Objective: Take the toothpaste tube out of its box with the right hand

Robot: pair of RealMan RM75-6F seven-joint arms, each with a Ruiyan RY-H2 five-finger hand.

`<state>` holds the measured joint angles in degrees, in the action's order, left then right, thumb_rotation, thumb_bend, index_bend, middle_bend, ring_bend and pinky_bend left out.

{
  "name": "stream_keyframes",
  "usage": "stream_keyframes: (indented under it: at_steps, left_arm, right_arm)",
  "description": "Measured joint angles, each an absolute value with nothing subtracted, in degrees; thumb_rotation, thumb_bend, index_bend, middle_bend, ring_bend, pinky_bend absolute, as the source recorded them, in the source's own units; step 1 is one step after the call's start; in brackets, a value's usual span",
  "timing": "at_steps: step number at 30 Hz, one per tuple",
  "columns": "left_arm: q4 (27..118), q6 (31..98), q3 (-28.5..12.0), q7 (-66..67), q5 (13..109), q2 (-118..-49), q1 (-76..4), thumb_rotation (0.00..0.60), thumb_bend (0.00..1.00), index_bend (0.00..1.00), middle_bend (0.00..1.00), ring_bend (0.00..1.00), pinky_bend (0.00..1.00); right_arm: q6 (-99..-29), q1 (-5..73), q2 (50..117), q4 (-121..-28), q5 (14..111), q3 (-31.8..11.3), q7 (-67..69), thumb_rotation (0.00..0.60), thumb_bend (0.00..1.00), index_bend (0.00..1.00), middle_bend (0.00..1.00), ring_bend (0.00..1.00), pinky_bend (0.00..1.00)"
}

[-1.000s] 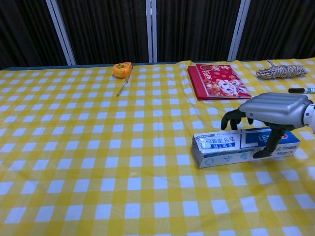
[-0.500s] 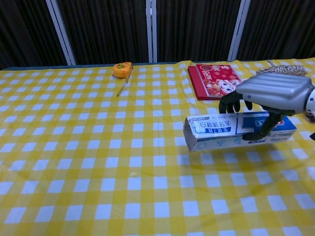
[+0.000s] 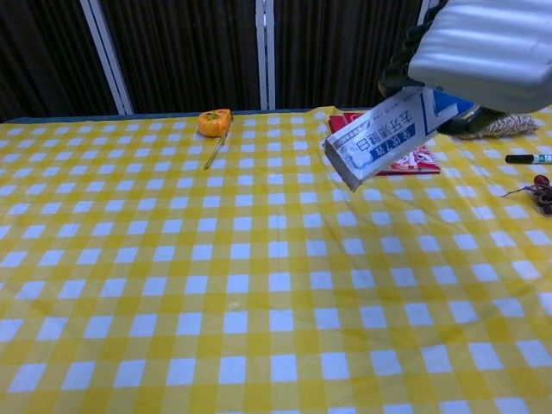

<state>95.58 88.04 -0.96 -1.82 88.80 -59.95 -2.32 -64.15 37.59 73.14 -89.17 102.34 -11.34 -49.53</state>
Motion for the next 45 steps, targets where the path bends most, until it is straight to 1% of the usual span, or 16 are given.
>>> stream_keyframes:
  at_steps: [4,9,12,15,19,24,29,35,41,45]
  left_arm:
    - [95.60,88.03,-0.87,-1.75,88.92,-59.94,-2.31,0.600,0.00,0.00,0.00,0.00,0.00]
    - [95.61,87.98,-0.86,-1.48,88.90,-60.04,-2.34,0.600,0.00,0.00,0.00,0.00,0.00]
    - [95.60,87.80,-0.85,-1.22,88.83,-60.15,-2.40,0.600,0.00,0.00,0.00,0.00,0.00]
    - [95.61,87.79,-0.82,-1.08,88.87,-60.21,-2.42,0.600,0.00,0.00,0.00,0.00,0.00]
    - [95.63,87.91,-0.87,-1.13,88.75,-60.18,-2.36,0.600,0.00,0.00,0.00,0.00,0.00]
    - [95.60,87.76,-0.89,-1.22,88.69,-60.13,-2.44,0.600,0.00,0.00,0.00,0.00,0.00]
    - [95.62,87.90,-0.90,-1.42,88.64,-60.06,-2.35,0.600,0.00,0.00,0.00,0.00,0.00]
    - [95.57,87.83,-0.88,-1.29,88.62,-60.10,-2.36,0.600,0.00,0.00,0.00,0.00,0.00]
    - [95.61,87.31,-0.85,-0.45,88.45,-60.41,-2.57,0.600,0.00,0.00,0.00,0.00,0.00]
    - [95.67,87.00,-0.81,0.21,88.32,-60.69,-2.70,0.600,0.00,0.00,0.00,0.00,0.00]
  right_arm:
    - [-65.04,38.05,71.71,-89.39,105.42,-13.04,-62.84,0.600,0.43,0.44,0.44,0.40,0.45]
    - [-64.76,38.26,70.27,-90.57,107.60,-15.04,-78.35,0.600,0.46,0.44,0.44,0.40,0.40]
    - [-63.89,38.40,69.48,-91.98,108.86,-15.75,-84.95,0.600,0.48,0.44,0.44,0.40,0.38]
    - [-62.72,38.72,68.79,-93.04,110.52,-16.03,-89.02,0.600,0.50,0.44,0.44,0.39,0.37]
    - [-61.58,38.83,68.43,-93.70,111.10,-16.33,-92.02,0.600,0.51,0.44,0.43,0.39,0.33]
    - [-61.82,38.28,68.36,-93.00,111.25,-16.87,-95.59,0.600,0.53,0.44,0.44,0.38,0.34]
    - [-62.73,37.41,68.68,-92.79,108.89,-17.52,-94.25,0.600,0.55,0.44,0.45,0.39,0.34]
    - [-65.11,36.25,70.03,-92.13,103.61,-18.56,-85.91,0.600,0.55,0.43,0.45,0.39,0.36]
    - [-64.64,34.72,72.22,-93.34,94.56,-18.22,-71.63,0.600,0.55,0.42,0.45,0.39,0.37]
    - [-63.13,34.29,74.80,-93.60,90.10,-16.64,-61.27,0.600,0.55,0.42,0.45,0.39,0.37]
